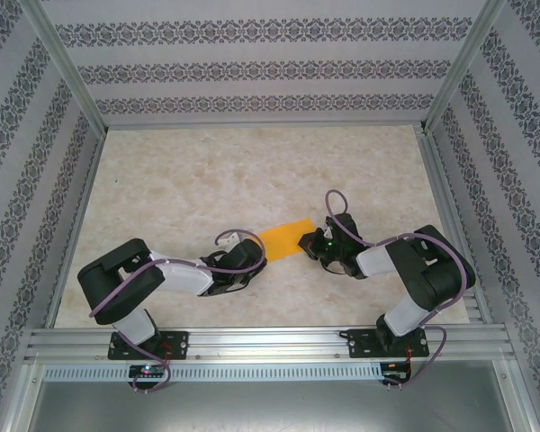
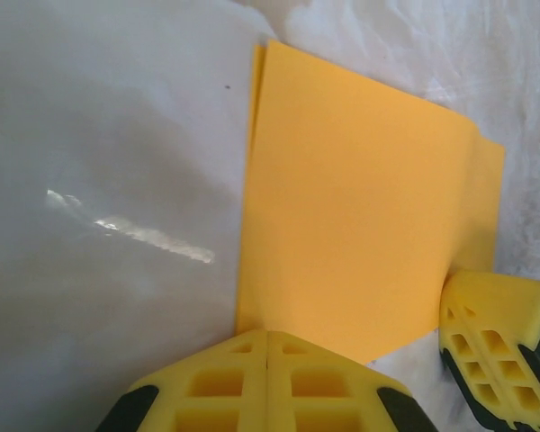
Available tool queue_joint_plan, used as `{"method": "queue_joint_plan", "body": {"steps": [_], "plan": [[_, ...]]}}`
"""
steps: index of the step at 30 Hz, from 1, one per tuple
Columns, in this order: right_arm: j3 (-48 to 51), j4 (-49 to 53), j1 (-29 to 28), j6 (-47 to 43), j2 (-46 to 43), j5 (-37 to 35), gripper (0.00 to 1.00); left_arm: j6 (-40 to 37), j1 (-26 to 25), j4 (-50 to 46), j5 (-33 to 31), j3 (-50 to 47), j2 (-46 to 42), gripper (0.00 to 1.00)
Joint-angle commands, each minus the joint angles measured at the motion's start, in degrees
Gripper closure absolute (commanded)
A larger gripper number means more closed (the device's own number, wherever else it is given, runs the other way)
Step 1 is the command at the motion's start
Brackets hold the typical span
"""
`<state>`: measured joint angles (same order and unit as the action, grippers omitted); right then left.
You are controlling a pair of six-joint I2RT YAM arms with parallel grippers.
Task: Fold a paper plane with a square sheet of paper (pick it up from the middle)
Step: First fold in half a square sheet of paper at the center of the table, then rotate the paper at the center of the table.
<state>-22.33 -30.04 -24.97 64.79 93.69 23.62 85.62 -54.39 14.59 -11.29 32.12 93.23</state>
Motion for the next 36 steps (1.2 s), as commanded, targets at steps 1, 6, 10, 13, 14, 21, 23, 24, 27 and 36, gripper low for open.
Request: {"method": "queue_joint_plan", "body": {"steps": [1, 6, 10, 13, 14, 21, 23, 24, 27, 36], "plan": [[1.33, 5.56, 0.71, -2.00, 4.60, -8.15, 1.00, -0.22, 0.60, -9.82, -3.59, -1.85, -1.37, 1.00], [-0.86, 8.65, 0.89, -4.54, 1.63, -6.87, 1.00, -10.00, 3.44, -15.48, -6.06, 1.52, -6.28, 1.00], [-5.56, 17.66, 0.33, -8.72, -4.18, -7.89, 1.00, -20.18, 8.53, -19.79, -4.05, 4.94, -9.77, 0.97], [-10.70, 27.77, -1.21, -12.42, -8.17, -12.05, 0.99, -26.40, 12.54, -22.86, -0.78, 8.09, -10.26, 0.92], [-12.25, 30.87, -1.83, -13.56, -9.12, -13.97, 0.95, -28.07, 13.65, -23.58, 0.15, 8.85, -10.30, 0.88], [-20.25, 45.44, -3.78, -14.20, -8.22, -22.67, 0.66, -35.22, 21.01, -24.71, 9.47, 11.98, -9.16, 0.69], [-21.67, 46.32, -4.45, -13.70, -6.59, -22.98, 0.64, -36.93, 22.09, -25.59, 10.87, 13.07, -8.83, 0.65], [-22.38, 46.48, -4.85, -13.51, -5.69, -23.05, 0.64, -37.79, 22.58, -26.23, 11.27, 13.72, -8.64, 0.63], [-24.98, 47.58, -5.73, -12.73, -1.97, -23.12, 0.64, -39.27, 23.79, -27.43, 12.67, 14.66, -8.04, 0.59], [-32.56, 48.51, -8.10, -16.12, 7.99, -22.81, 0.64, -40.69, 28.08, -28.35, 16.70, 13.56, -8.29, 0.53]]}}
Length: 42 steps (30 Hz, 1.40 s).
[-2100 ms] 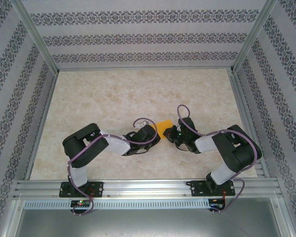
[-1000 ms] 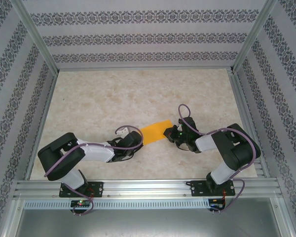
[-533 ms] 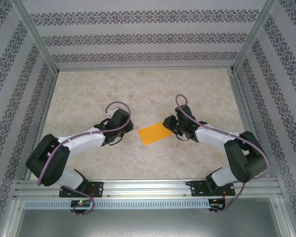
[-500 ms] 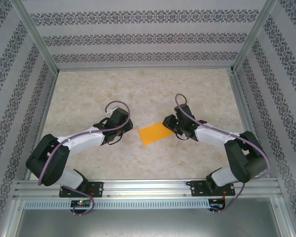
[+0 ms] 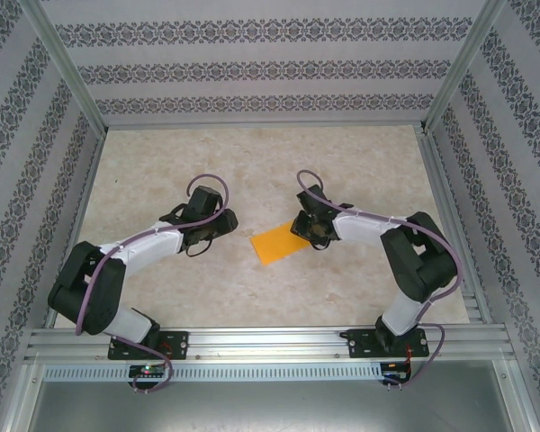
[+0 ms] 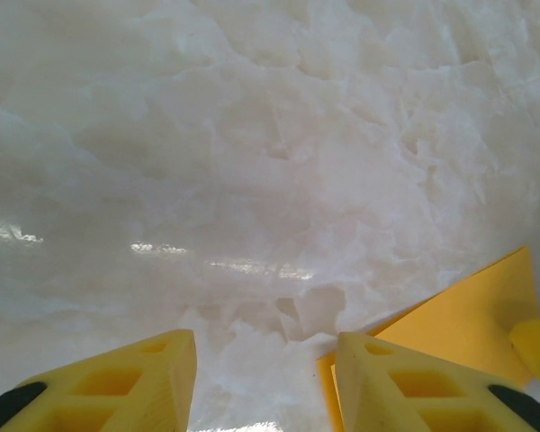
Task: Fold a paper plane with a square sheet of paper (pick it up from the middle)
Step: Rotate the paper at the center of the table.
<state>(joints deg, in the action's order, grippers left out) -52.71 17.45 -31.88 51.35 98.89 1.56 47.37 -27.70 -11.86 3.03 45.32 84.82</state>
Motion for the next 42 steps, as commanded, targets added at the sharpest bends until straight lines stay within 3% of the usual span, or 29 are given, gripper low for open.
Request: {"method": "queue_joint_plan", "body": {"steps": [1, 7, 14, 19, 25, 36, 42], "plan": [[-3.12, 0.84, -1.36, -3.83, 3.89, -0.30, 0.64, -2.74, 1.90, -2.28, 2.51, 0.22, -0.02, 0.53], [-9.64, 0.00, -2.50, -14.17, 11.18, 3.89, 0.66, -4.28, 5.94, -4.22, 4.48, -1.11, -1.95, 0.49], [-16.75, 3.75, -4.14, -19.23, 9.63, 2.30, 0.67, -5.18, 9.34, -6.50, 4.82, -2.29, -5.45, 0.46], [-19.21, 8.30, -8.07, -14.19, 6.46, -2.19, 0.68, -5.71, 10.99, -8.33, 5.32, -2.59, -6.45, 0.41], [-19.58, 8.10, -13.95, -9.08, 8.84, 1.80, 0.68, -5.79, 11.80, -9.05, 5.50, -2.78, -6.29, 0.30], [-23.05, 10.04, -18.71, -9.94, 15.84, 4.87, 0.69, -7.64, 11.81, -10.71, 4.60, -2.15, -7.18, 0.20], [-20.02, 11.26, -19.44, -11.89, 15.82, 6.54, 0.69, -8.51, 11.82, -10.78, 4.94, -2.16, -7.31, 0.18]]}}
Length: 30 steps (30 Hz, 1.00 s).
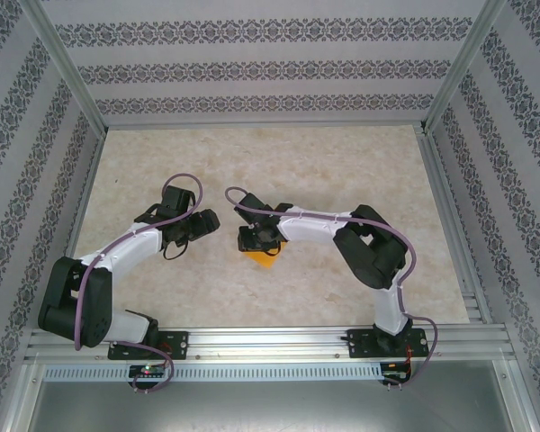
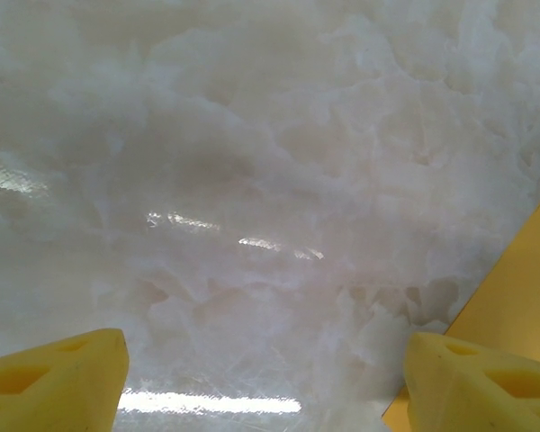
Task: Fold a paper plane with a square sheet of paper (pick it up from the middle)
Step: Rotate the paper at the center of the table.
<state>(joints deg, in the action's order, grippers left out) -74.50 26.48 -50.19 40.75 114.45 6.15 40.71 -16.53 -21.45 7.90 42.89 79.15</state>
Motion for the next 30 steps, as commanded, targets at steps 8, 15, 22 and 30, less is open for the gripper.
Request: {"method": "queue_joint_plan", "body": {"steps": [8, 15, 22, 30], "plan": [[13.29, 3.97, -1.80, -8.57, -5.71, 6.98, 0.70, -3.37, 0.32, -2.36, 2.17, 0.98, -0.58, 0.14], [17.32, -2.20, 3.32, -3.64, -16.99, 6.39, 0.66, -3.25, -3.29, -0.64, 5.66, 0.97, -0.06, 0.13], [22.83, -7.71, 6.51, 6.90, -23.09, -0.27, 0.63, 1.61, -8.71, 7.00, 14.07, -1.31, 0.70, 0.13], [25.73, -12.01, 7.34, 12.43, -20.24, 1.56, 0.67, 4.66, -16.24, 11.33, 16.94, -0.81, 5.47, 0.11]]}}
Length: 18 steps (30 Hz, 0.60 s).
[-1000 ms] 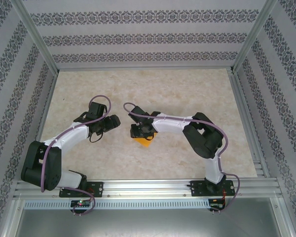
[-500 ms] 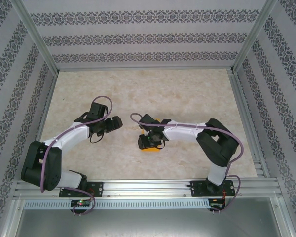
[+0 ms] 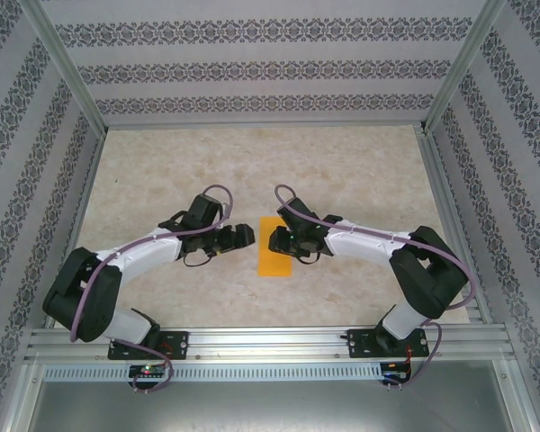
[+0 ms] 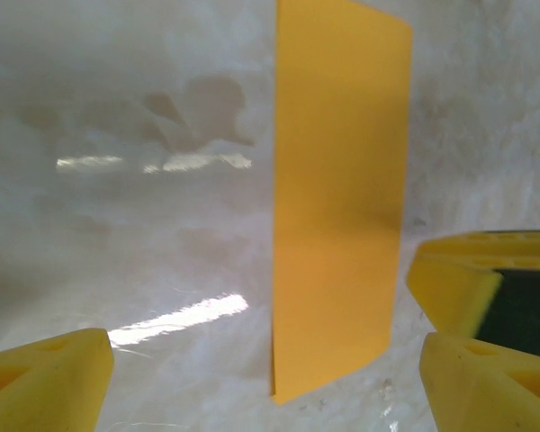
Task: Fold a paper plane with a square sheet of paper (pick it up from the middle)
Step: Rotate the paper at the center of the table, then fold the triangle a second time at the center of the table.
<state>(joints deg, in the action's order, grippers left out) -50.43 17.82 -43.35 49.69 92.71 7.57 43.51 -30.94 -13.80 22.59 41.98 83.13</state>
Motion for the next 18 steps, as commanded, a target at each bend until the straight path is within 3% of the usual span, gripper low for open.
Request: {"method": "queue_joint_plan", "body": {"steps": [1, 8, 18], "plan": [[2.22, -4.35, 0.72, 3.86, 1.73, 0.76, 0.67, 2.46, -2.48, 3.01, 2.04, 0.57, 2.07, 0.12], [5.89, -7.93, 2.29, 5.50, 1.89, 2.96, 0.67, 3.51, -6.04, 0.12, 3.20, 2.54, 5.39, 0.14], [13.14, -19.03, 5.22, 9.57, 1.47, 8.50, 0.68, 9.29, -7.54, 6.70, 7.98, 1.14, 8.23, 0.19]]}}
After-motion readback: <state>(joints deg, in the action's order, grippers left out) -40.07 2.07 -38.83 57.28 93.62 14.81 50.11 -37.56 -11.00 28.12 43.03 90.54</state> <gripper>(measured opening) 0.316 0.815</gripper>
